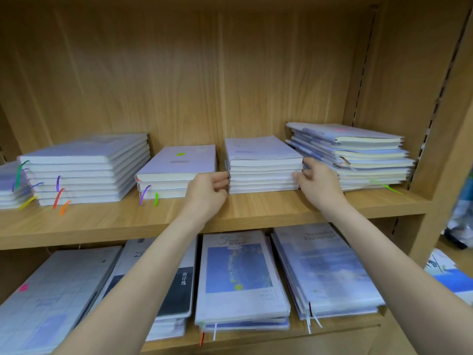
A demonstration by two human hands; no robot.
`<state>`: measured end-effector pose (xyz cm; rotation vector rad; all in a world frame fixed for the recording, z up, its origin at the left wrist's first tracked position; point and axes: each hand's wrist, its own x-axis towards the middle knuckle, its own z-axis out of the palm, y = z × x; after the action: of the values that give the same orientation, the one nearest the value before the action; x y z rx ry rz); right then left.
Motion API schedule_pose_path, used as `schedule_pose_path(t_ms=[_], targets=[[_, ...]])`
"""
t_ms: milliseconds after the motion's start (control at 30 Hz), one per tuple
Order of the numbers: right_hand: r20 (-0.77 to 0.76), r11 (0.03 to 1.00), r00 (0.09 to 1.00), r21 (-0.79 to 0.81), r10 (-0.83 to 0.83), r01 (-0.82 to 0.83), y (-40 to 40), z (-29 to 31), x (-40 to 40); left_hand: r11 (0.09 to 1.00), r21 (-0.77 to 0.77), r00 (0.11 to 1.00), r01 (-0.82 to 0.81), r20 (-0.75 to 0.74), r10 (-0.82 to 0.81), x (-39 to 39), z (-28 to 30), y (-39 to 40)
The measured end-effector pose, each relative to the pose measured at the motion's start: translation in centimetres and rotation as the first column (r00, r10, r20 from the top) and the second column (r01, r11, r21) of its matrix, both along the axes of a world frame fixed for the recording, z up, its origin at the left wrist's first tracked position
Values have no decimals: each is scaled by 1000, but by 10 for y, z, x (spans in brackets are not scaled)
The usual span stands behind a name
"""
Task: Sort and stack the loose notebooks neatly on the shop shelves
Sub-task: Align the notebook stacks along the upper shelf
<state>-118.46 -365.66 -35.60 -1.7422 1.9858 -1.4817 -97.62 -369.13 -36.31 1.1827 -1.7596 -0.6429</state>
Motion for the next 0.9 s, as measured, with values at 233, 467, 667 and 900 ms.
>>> schedule_pose_path(t_ms=[233,467,667,900], targets=[[32,1000,999,-13,5,-5,4,2,3,999,17,999,44,17,-44,3,2,4],[173,999,985,-42,30,-23,16,1,4,998,-65,994,-5,106,12,8,0,18],[272,969,957,-247,96,-27,64,-9,-16,957,-276,996,-89,-31,84,-6,3,34],[124,943,988,-307,-95,129,84,18,-81,937,-276,977,213,41,-210,-89,18,44]])
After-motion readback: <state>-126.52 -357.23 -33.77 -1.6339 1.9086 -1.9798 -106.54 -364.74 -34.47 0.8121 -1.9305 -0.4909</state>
